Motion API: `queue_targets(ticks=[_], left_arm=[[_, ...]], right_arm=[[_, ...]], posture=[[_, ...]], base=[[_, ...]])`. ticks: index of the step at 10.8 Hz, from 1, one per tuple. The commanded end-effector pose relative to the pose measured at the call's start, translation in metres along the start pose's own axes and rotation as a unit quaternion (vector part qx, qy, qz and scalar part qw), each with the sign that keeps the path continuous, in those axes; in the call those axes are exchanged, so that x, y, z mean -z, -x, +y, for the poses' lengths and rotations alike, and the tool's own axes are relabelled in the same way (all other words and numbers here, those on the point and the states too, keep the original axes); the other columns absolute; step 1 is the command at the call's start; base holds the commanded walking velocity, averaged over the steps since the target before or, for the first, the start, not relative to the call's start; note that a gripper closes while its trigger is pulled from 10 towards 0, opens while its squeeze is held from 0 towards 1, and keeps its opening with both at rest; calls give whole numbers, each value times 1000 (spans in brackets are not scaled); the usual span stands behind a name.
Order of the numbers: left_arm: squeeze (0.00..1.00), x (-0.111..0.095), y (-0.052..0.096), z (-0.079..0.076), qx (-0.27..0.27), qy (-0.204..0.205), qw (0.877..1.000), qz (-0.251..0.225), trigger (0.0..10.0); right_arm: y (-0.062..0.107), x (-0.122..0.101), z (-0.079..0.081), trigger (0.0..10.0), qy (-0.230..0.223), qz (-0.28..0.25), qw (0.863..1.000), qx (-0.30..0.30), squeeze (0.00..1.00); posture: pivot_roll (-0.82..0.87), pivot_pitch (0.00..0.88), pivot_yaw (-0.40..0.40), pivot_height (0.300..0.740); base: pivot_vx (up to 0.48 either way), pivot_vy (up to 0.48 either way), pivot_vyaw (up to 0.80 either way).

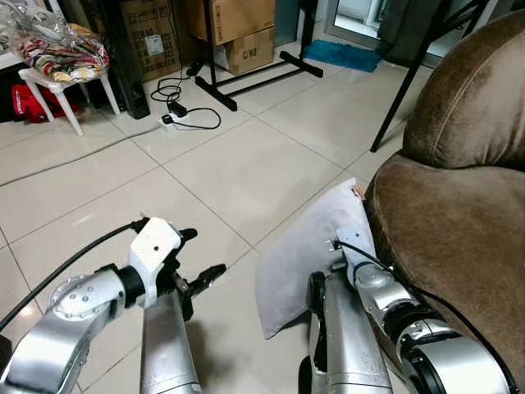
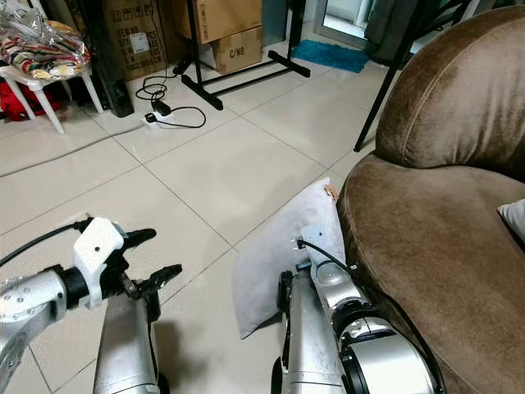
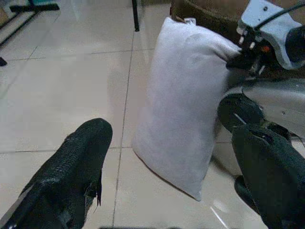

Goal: Move the pillow to the sofa from floor

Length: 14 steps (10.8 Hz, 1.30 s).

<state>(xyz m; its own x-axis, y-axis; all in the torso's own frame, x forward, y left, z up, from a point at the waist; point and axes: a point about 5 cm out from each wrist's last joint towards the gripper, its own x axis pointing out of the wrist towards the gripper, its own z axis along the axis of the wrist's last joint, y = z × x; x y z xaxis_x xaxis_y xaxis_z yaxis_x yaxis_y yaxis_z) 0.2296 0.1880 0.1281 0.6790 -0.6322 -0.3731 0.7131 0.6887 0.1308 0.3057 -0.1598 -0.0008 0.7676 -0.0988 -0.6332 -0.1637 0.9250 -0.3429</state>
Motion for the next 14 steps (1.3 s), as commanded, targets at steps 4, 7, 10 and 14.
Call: queue_targets(ticks=[4,7,10,14], left_arm=[[0,-1,-1,-1,-9,-7,1000,-11,10000],[0,-13,-4,3,-37,-18,998,-45,10000],[0,-29,-3,12,-133,-24,986,-96,10000],[0,-33,-1,15,-202,-43,974,-98,10000]], right_arm=[[6,-43,18,0,-111,-122,979,-117,0],[43,-88,8,0,-166,-262,936,-169,0],[108,-121,-17,10000,-230,-393,880,-138,0],[133,-123,-20,10000,-264,-397,873,-104,0]], posture=[[40,0,-19,402],[31,0,-18,402],[-14,0,-28,402],[-15,0,-37,457]], base=[[0,0,0],[0,0,0],[0,0,0],[0,0,0]])
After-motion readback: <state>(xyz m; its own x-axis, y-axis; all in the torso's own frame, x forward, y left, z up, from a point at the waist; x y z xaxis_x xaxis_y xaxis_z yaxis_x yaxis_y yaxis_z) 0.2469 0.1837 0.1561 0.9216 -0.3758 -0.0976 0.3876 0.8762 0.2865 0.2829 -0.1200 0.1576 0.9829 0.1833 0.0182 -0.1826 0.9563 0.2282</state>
